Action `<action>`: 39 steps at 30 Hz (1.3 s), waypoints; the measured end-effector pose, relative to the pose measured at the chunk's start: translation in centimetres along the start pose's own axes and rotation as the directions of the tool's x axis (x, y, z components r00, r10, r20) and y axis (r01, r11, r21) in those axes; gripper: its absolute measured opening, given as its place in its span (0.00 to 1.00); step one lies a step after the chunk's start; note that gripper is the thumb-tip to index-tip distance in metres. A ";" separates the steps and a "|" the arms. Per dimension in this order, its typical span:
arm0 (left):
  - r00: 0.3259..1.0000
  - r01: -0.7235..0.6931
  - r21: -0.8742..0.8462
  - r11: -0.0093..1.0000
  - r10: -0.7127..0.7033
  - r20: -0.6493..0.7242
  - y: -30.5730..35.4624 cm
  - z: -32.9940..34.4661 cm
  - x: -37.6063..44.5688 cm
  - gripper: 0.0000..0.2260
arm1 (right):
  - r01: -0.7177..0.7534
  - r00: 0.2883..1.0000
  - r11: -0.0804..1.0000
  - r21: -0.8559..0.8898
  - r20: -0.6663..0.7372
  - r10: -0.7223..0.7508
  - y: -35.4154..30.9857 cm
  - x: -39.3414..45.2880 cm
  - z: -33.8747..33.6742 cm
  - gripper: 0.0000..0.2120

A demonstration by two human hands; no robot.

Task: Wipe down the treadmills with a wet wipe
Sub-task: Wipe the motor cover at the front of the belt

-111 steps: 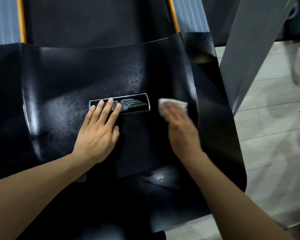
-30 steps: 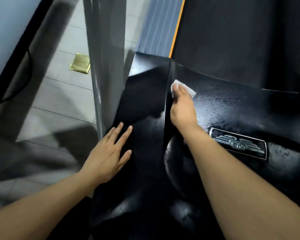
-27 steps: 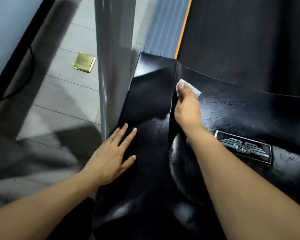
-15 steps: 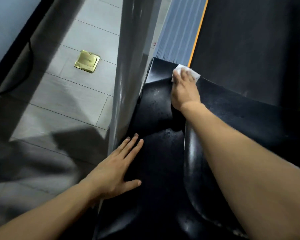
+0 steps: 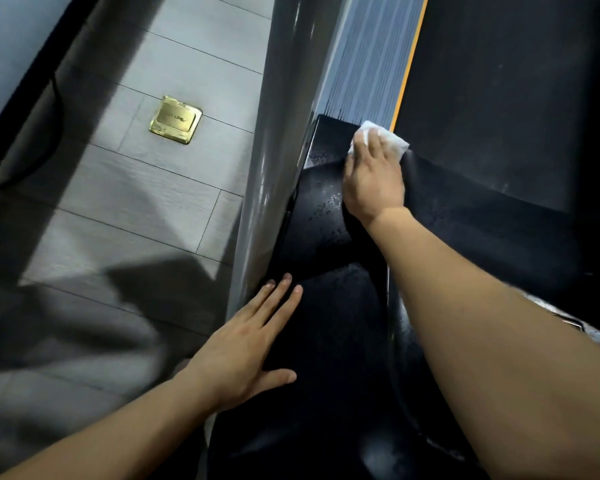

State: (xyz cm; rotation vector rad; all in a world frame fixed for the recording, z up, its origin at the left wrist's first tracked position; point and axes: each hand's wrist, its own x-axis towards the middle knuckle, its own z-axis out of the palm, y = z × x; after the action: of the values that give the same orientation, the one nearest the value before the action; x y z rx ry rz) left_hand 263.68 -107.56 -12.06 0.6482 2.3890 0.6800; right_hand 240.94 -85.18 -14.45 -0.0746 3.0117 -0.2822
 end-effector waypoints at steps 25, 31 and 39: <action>1.000 0.013 0.017 1.000 -0.013 -0.012 0.2 0.0 0.2 0.52 | -0.046 0.999 0.974 0.223 -0.011 0.050 2.1 -0.8 -1.7 0.19; 1.000 0.028 0.021 0.999 -0.028 0.005 0.3 -0.2 0.2 0.52 | 0.328 0.940 0.889 0.319 -0.013 -0.342 -3.9 -4.8 0.2 0.18; 1.000 0.015 0.022 1.000 -0.015 0.002 0.1 -0.2 0.2 0.51 | 0.170 0.985 0.979 0.113 0.001 -0.171 -0.1 -3.4 -1.4 0.17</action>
State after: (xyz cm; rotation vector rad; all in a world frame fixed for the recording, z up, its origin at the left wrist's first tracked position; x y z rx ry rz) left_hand 263.46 -107.44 -11.94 0.6387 2.4004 0.6474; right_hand 244.12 -84.86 -12.71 -0.3237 2.9757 -0.4651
